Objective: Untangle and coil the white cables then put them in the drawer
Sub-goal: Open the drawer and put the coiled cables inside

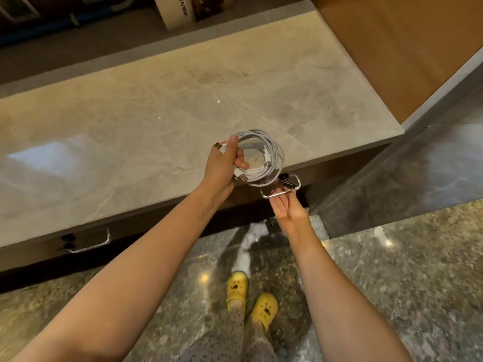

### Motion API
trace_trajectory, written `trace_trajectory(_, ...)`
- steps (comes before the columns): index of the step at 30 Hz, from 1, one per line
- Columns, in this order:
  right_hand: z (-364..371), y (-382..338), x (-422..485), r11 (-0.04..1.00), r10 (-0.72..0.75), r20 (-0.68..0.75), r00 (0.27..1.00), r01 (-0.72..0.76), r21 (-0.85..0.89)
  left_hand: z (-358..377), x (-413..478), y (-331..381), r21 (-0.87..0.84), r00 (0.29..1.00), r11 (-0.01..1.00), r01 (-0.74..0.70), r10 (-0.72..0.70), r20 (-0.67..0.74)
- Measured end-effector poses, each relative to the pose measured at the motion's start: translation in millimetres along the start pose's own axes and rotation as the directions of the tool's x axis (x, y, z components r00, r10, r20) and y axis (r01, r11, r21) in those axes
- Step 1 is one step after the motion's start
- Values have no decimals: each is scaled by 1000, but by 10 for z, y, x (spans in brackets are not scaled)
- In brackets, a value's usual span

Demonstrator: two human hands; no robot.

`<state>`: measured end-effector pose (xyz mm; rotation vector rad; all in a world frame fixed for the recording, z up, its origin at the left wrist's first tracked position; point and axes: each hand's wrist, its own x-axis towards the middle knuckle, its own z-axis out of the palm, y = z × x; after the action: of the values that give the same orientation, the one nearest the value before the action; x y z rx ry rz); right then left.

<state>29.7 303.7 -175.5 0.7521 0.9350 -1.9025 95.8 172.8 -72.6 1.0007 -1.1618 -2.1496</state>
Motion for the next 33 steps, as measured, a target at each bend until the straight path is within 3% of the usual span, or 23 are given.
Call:
trace_trajectory(5, -217, 89, -98, 1000, -29, 43, 999, 28, 14, 2, 5, -6, -5, 1000, 1000, -5, 5, 10)
trace_trajectory(17, -589, 99, -420, 1000, -3, -21, 1000, 3, -20, 46, -79, 41, 33, 999, 999, 24, -23, -24)
trace_trajectory(19, -642, 55, -534, 997, 7, -49, 999, -11, -71, 41, -76, 36, 33, 999, 999, 17, -16, -31)
trace_trajectory(21, -656, -23, -743, 967, -48, -110, 993, 19, -255, 38, -76, 28, 39, 999, 999, 10, -8, -34)
trace_trajectory(23, -645, -130, -997, 786, -313, -184, 932, 145, -601, 34, -81, 21, 41, 999, 999, 9, -8, -36)
trace_trajectory(24, -621, -191, -1124, 601, -516, -125, 847, 255, -757, 33, -85, 15, 45, 999, 999, 12, -11, -36)
trace_trajectory(25, -563, -265, -1240, 373, -678, 36, 734, 386, -844, 35, -88, 7, 48, 999, 999, 15, -13, -36)
trace_trajectory(26, -471, -344, -1318, 145, -733, 244, 634, 498, -855, 38, -91, 3, 49, 999, 999, 15, -13, -35)
trace_trajectory(27, -380, -414, -1313, -66, -676, 448, 585, 558, -827, 41, -93, 3, 51, 999, 999, 13, -12, -34)
trace_trajectory(28, -289, -467, -1254, -271, -538, 604, 587, 558, -784, 44, -95, 6, 55, 999, 998, 13, -11, -34)
trace_trajectory(30, -159, -523, -1030, -615, -240, 695, 677, 448, -649, 37, -101, 8, 65, 999, 998, 10, -8, -34)
trace_trajectory(31, -125, -533, -931, -717, -148, 680, 718, 396, -574, 27, -103, 2, 69, 1000, 998, 4, -2, -29)
trace_trajectory(33, -119, -522, -812, -820, -80, 649, 756, 321, -475, 15, -107, -2, 64, 1000, 998, -13, 14, -5)
